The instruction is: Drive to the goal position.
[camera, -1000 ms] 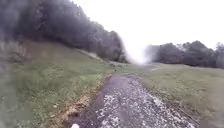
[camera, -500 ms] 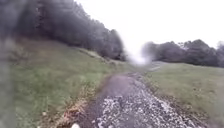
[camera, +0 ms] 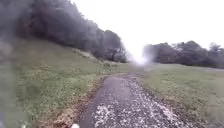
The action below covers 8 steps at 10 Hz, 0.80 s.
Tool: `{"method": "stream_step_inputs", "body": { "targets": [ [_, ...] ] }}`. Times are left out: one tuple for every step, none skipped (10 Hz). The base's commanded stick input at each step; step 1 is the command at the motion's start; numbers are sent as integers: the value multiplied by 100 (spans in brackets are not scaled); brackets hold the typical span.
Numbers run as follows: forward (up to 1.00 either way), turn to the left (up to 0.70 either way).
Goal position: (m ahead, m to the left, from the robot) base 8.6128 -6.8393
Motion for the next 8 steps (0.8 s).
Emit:
{"method": "stream_step_inputs", "body": {
  "targets": [
    [50,0],
    [50,0],
    [50,0],
    [50,0],
    [50,0],
    [50,0],
    [50,0],
    [50,0]
  ]
}}
